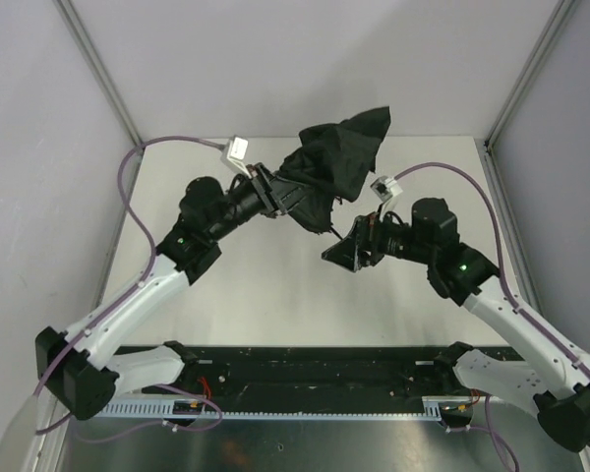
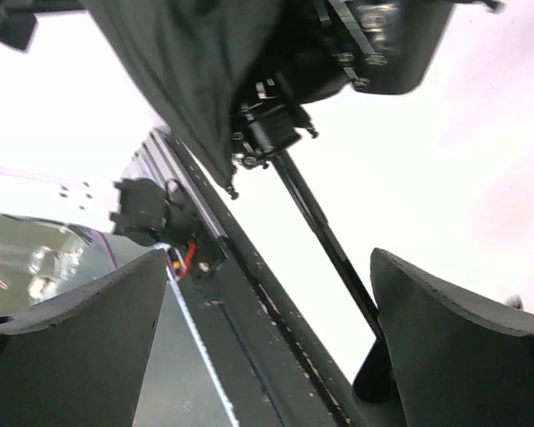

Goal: Put away the umbrella

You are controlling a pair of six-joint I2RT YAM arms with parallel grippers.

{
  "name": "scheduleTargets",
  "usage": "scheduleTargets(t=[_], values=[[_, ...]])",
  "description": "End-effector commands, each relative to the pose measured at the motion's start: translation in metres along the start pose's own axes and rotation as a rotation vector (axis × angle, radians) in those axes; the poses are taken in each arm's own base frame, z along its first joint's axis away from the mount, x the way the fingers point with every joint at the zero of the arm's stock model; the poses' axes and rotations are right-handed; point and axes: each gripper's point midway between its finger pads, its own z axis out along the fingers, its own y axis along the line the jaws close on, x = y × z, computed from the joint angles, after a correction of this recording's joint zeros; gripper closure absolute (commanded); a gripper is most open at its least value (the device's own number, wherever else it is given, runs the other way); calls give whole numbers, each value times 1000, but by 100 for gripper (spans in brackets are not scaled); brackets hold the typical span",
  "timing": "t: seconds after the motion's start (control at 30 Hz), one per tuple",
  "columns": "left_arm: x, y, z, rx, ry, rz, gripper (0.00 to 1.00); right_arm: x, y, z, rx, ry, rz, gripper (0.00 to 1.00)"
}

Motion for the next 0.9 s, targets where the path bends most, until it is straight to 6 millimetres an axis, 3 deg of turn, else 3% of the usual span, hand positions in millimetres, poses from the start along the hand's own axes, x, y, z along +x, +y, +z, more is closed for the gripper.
scheduleTargets(t=[0.0,0.17,0.3,0.47,0.6,0.73,0.87], values=[[-54,-41,-28,119,-258,149,100,-41,35,-22,-76,-123,92,1],[-69,-62,-41,249,-393,165,100,-76,45,-24,-48,-270,-22,1],[-71,-66,-27,329,-428,201,100,-94,29,-23,36,-310,-128,1],[-67,-37,12,333,-425,130,100,-105,1,-8,124,-312,-222,1],[-60,-9,46,389,-428,69,100,-110,-31,-8,266,-312,-217,1],[-48,28,80,418,-430,73,100,-101,-59,-12,350,-260,-190,1],[-33,71,105,416,-426,42,100,-80,-81,-8,410,-180,-175,1]])
